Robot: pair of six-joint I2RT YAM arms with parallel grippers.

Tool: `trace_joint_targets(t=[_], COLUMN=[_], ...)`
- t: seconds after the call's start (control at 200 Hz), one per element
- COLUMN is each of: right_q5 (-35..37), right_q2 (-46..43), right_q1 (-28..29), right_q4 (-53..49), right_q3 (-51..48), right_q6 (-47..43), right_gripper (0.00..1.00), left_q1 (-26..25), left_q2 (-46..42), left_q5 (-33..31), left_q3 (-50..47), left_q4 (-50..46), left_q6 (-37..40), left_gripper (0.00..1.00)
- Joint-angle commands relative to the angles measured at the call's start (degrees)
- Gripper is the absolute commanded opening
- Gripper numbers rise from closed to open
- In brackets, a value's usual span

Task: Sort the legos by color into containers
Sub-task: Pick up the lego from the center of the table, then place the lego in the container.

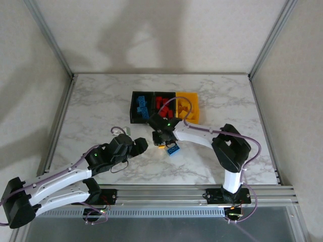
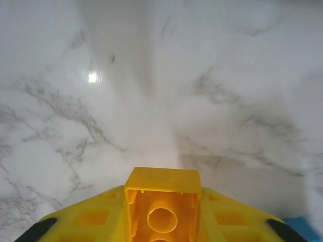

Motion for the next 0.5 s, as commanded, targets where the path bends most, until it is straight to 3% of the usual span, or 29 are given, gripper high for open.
trace_joint_targets(t=[0.0,0.295,0.496], right_q5=[3.7,5.6,4.8], right_q2=[-5.0,-6.3,0.1], right_q1=[-4.0,-17.9,-24.7], right_q4=[-3.3,-2.7,-0.6], right_q3=[2.8,7.3,11.8], right_q6=[-2.7,-8.5,-10.0], right_gripper=[0.31,0.31,0.32], left_q1=[0.6,0.6,0.6], left_q2=[3.1,13.2,18.5], left_q5=[1.1,3.0,3.9], left_q3=[4.4,12.6,16.8], left_q4=[1.1,5.8,6.2], left_q6=[3.0,5.8,7.6], left_gripper=[0.74,0.74,0.74])
